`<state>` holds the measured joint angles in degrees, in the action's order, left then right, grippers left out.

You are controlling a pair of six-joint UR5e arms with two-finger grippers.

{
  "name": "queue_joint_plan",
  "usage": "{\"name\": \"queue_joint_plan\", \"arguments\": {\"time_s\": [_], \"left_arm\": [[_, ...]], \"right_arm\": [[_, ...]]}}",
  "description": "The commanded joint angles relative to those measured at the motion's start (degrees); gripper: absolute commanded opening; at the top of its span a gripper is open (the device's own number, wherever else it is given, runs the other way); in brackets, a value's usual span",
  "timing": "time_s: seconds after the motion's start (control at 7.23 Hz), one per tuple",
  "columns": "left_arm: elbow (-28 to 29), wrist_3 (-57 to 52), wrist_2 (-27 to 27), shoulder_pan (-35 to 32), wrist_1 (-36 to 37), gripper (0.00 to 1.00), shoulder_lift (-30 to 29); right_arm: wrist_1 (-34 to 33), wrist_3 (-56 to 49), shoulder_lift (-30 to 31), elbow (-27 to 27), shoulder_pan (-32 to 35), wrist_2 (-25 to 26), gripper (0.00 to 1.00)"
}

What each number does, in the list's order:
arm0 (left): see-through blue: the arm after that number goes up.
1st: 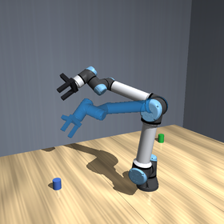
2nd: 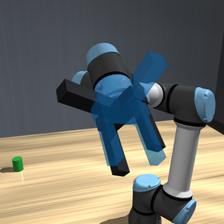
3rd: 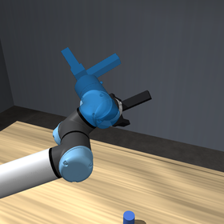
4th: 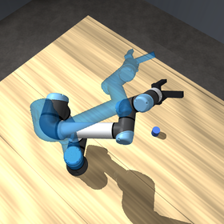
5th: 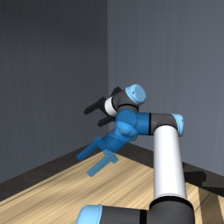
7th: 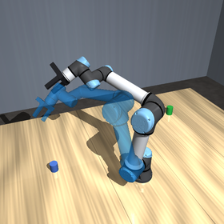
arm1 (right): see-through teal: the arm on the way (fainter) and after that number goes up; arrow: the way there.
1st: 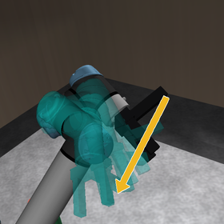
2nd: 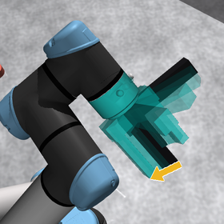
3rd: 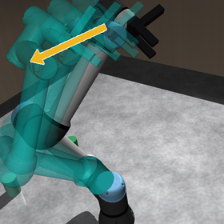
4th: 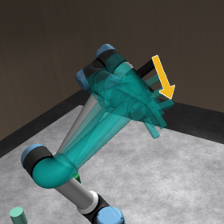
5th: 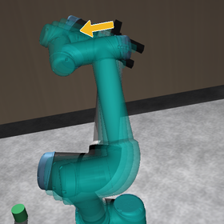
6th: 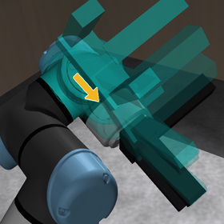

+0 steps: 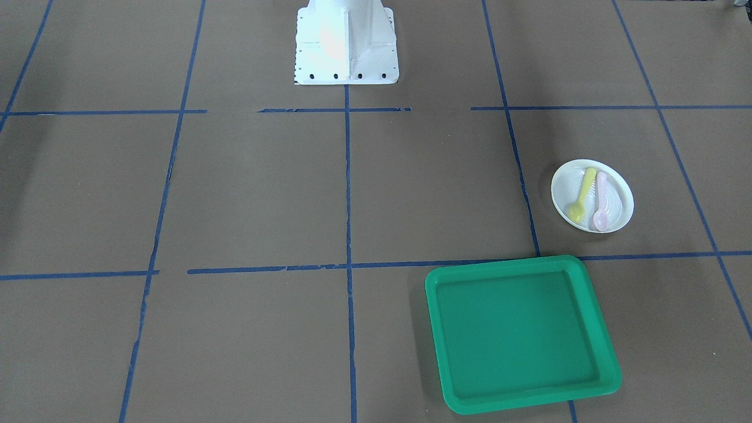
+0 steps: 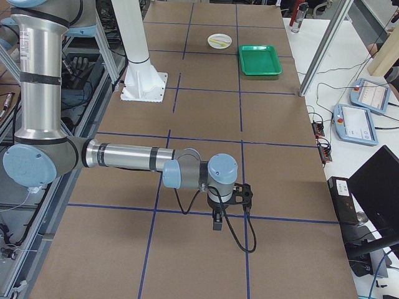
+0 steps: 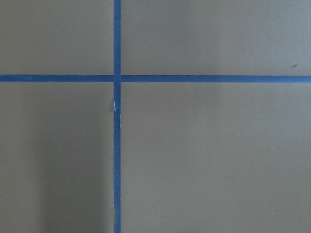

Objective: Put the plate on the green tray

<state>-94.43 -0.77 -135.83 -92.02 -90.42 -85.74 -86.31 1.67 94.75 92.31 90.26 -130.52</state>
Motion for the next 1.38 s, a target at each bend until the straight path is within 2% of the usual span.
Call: {"name": "queue_joint_plan", "arguments": {"time_s": [0.0, 0.41, 0.55, 0.69, 0.97, 1.24], "left_arm": [[-0.1, 0.0, -0.2, 0.0, -0.3, 1.00, -0.4], [-0.9, 0.5, -0.7, 0.6, -1.9, 1.00, -1.9], [-1.3, 3.1, -0.8, 0.6, -2.2, 1.00, -2.5], [-1.3, 10.6, -0.8, 2.9, -4.0, 1.00, -3.3], [-0.4, 21.0, -0.3, 13.7, -17.8, 1.00, -3.3], [3.5, 27.8, 0.6, 20.2, -24.2, 1.00, -4.0]], "right_arm": [[0.0, 0.0, 0.0, 0.0, 0.0, 0.0, 1.00], [0.0, 0.0, 0.0, 0.1, 0.0, 0.0, 1.00], [0.0, 0.0, 0.0, 0.0, 0.0, 0.0, 1.00], [0.0, 0.0, 0.0, 0.0, 0.0, 0.0, 1.00], [0.0, 0.0, 0.0, 0.0, 0.0, 0.0, 1.00], [0.0, 0.0, 0.0, 0.0, 0.0, 0.0, 1.00]]}}
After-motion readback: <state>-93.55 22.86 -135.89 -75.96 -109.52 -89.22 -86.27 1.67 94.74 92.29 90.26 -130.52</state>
